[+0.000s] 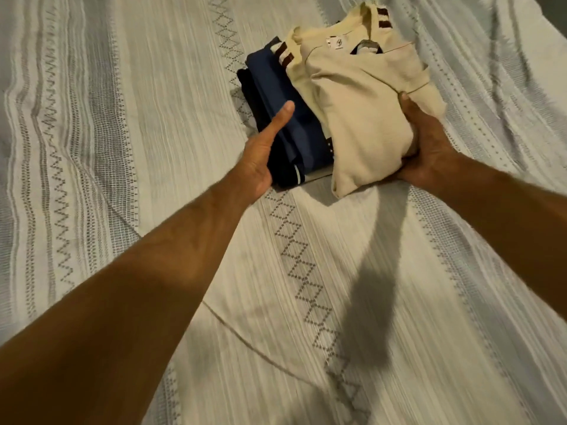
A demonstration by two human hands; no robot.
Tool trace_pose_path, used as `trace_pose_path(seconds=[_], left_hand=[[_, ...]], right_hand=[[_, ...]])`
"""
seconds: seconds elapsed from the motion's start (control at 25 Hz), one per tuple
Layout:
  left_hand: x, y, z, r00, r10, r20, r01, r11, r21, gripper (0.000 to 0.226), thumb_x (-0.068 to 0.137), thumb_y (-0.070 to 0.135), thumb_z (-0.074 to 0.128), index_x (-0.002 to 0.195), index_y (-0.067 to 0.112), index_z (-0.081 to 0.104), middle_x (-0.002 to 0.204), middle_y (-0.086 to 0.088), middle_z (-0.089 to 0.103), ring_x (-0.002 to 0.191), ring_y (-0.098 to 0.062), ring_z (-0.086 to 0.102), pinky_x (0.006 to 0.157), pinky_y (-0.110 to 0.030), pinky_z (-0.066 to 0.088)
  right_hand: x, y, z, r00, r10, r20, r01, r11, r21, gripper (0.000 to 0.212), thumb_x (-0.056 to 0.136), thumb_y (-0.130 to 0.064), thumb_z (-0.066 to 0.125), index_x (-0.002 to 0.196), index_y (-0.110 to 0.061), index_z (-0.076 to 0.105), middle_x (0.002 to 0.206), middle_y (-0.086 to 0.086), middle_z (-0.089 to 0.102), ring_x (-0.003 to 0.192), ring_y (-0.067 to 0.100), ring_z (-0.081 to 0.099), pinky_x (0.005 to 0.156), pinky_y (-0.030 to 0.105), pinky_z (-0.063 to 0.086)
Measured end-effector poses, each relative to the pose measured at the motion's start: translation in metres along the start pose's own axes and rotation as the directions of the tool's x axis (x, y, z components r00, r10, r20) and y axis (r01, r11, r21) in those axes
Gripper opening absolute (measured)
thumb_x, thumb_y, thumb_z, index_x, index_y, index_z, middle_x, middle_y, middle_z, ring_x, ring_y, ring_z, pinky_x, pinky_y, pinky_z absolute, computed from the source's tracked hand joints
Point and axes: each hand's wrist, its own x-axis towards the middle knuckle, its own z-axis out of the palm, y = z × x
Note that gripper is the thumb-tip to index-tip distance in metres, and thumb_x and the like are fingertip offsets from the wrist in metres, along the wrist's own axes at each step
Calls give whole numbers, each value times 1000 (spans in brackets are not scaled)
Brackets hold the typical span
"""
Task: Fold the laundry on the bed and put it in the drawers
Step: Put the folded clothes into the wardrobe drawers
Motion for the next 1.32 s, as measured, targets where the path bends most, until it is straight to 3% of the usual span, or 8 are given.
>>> trace_pose_path(seconds=[0.36, 0.56, 0.68, 0.8, 0.96, 1.12, 1.24, 1.32], left_hand=[[9, -15, 1, 981, 140, -138, -132, 989, 62, 54, 77, 19, 91, 126, 7, 68, 107, -11, 79, 97, -27, 77, 84, -43, 64], [-71, -47, -12, 991, 62, -120, -51, 994, 93, 52, 84, 16, 85, 132, 7, 66, 116, -14, 76, 107, -30, 74, 92, -45, 61], [-148, -91, -24, 994, -5, -113, 21, 990, 139, 49, 86, 18, 83, 131, 9, 66, 116, -11, 77, 105, -28, 74, 86, -38, 62], [-222, -136, -38, 987, -75, -145, 98, 983, 158, 48, 84, 18, 84, 129, 12, 68, 116, -10, 77, 106, -27, 74, 85, -38, 60], [-324, -179, -51, 961, -232, -148, 255, 953, 166, 62, 69, 21, 92, 126, 16, 68, 112, -10, 78, 100, -28, 75, 77, -37, 61], [-384, -196, -56, 938, -345, -20, 345, 931, 123, 106, 35, 34, 104, 132, 16, 65, 120, -13, 75, 108, -32, 73, 84, -41, 61], [-376, -192, -51, 949, -300, -97, 314, 925, 215, 107, 36, 42, 102, 132, 13, 66, 119, -11, 76, 109, -33, 72, 89, -41, 58], [-374, -187, -42, 972, -194, -132, 230, 901, 368, 106, 30, 51, 97, 126, 15, 66, 114, -7, 76, 106, -29, 72, 81, -35, 59]], right_hand=[[-9, 23, -4, 995, -91, -32, 90, 996, -23, 55, 76, -43, 88, 126, -31, 68, 109, 4, 79, 106, 31, 73, 71, 55, 62], [-98, 90, -26, 994, -104, -39, 108, 985, 132, 49, 80, -37, 86, 124, -20, 75, 116, 4, 78, 110, 22, 73, 100, 48, 57], [-177, 145, -56, 996, -42, -73, 58, 970, 237, 65, 68, -37, 95, 126, -20, 74, 121, 6, 76, 115, 26, 72, 102, 50, 55], [-255, 198, -84, 993, -13, -113, 46, 954, 296, 57, 76, -26, 89, 129, -15, 72, 125, 10, 74, 118, 26, 70, 108, 48, 51], [-366, 263, -117, 982, 153, -109, -103, 923, 372, 58, 78, -23, 84, 132, -9, 70, 132, 16, 70, 121, 32, 68, 113, 52, 45], [-424, 263, -142, 981, 195, -7, -170, 871, 460, 36, 98, -21, 60, 131, -8, 67, 126, 17, 72, 112, 34, 72, 87, 48, 62], [-394, 238, -165, 990, 24, -140, -6, 992, 124, 47, 86, -30, 80, 128, -12, 70, 123, 13, 75, 111, 31, 73, 96, 51, 59], [-373, 220, -174, 1000, 15, -23, -19, 985, -172, 64, 73, -37, 93, 130, -19, 70, 122, 7, 76, 113, 28, 73, 104, 52, 54]])
